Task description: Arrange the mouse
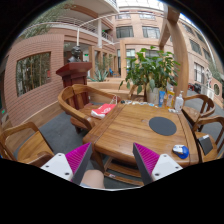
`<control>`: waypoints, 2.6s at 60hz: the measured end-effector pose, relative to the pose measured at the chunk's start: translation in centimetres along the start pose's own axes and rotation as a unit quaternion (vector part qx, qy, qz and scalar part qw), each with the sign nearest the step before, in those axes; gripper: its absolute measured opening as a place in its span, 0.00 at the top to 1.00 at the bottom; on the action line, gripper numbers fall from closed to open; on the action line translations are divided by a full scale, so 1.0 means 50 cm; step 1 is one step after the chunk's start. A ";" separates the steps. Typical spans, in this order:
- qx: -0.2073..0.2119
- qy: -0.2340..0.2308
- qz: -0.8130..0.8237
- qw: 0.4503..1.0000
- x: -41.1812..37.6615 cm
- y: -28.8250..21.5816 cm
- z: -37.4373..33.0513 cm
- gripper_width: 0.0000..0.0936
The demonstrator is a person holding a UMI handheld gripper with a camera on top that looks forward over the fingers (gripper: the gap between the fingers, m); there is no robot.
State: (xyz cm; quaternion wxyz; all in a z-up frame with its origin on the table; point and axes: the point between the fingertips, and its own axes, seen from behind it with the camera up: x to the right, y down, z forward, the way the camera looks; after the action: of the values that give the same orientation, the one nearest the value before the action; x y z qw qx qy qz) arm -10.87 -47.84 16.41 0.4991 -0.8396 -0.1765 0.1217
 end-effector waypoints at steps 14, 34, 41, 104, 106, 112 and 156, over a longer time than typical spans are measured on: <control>-0.053 0.063 0.024 0.996 0.173 0.131 0.021 0.10; -0.095 0.210 0.076 0.970 0.559 0.276 0.051 0.10; -0.092 0.241 0.075 0.963 0.660 0.282 0.077 0.10; -0.065 0.235 0.116 0.963 0.813 0.200 0.302 0.60; -0.061 0.243 0.111 0.962 0.821 0.189 0.295 0.60; -0.027 0.277 0.094 0.956 0.862 0.103 0.266 0.60; -0.064 0.197 0.081 0.975 0.739 -0.021 0.659 0.53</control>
State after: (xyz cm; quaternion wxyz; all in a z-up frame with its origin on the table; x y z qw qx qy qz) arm 9.98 -5.75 0.73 0.4576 -0.8889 -0.0138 -0.0173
